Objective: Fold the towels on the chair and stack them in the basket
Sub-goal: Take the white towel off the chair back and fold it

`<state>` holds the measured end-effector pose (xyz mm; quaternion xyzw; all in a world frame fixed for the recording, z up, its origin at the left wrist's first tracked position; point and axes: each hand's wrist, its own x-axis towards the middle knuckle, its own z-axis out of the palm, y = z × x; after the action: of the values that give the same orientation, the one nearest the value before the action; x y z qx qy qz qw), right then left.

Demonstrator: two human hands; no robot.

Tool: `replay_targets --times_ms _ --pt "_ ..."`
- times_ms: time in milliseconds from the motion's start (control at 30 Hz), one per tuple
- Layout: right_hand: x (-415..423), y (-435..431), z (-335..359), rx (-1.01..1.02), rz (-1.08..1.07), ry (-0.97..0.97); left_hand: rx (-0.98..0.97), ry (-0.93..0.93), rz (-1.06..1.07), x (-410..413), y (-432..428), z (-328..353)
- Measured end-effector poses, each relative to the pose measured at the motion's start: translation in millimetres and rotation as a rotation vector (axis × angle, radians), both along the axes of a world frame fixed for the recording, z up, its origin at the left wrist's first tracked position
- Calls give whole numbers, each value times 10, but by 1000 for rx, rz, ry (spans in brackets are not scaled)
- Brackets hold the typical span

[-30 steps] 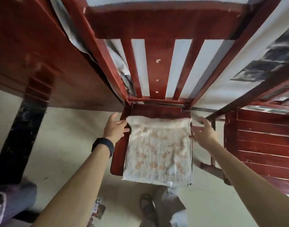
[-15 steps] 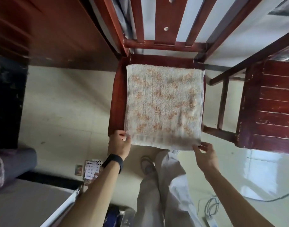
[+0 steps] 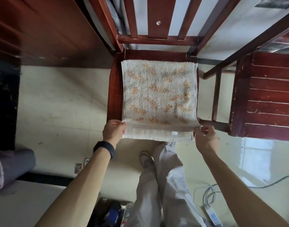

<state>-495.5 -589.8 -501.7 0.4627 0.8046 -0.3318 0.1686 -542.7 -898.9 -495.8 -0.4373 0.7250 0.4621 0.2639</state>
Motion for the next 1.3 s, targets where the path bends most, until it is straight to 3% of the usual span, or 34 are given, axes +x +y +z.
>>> replay_targets --times_ms 100,167,300,500,600,733,867,1000,1300 --pt "-197 -4 279 -239 -185 105 196 34 149 -227 -27 337" --pt "-240 -7 460 -334 -247 172 215 83 215 -274 -97 470" --pt "24 -11 496 -316 -241 78 170 34 196 -7 -139 517" --pt "319 -98 -28 -358 -292 -68 0 -125 119 457 -104 -8" --pt "307 -103 -228 -390 -335 -53 100 -166 151 513 -123 -250" --pt "324 -54 -395 -279 -222 -62 220 -151 192 503 -144 -320" --pt "348 -39 -331 -106 -48 -128 201 -134 186 491 -162 -242" --pt "296 -65 -257 -32 -13 -158 170 -151 167 456 -153 -210" --pt "349 -14 -223 -49 26 -122 138 -71 202 468 -55 -274"
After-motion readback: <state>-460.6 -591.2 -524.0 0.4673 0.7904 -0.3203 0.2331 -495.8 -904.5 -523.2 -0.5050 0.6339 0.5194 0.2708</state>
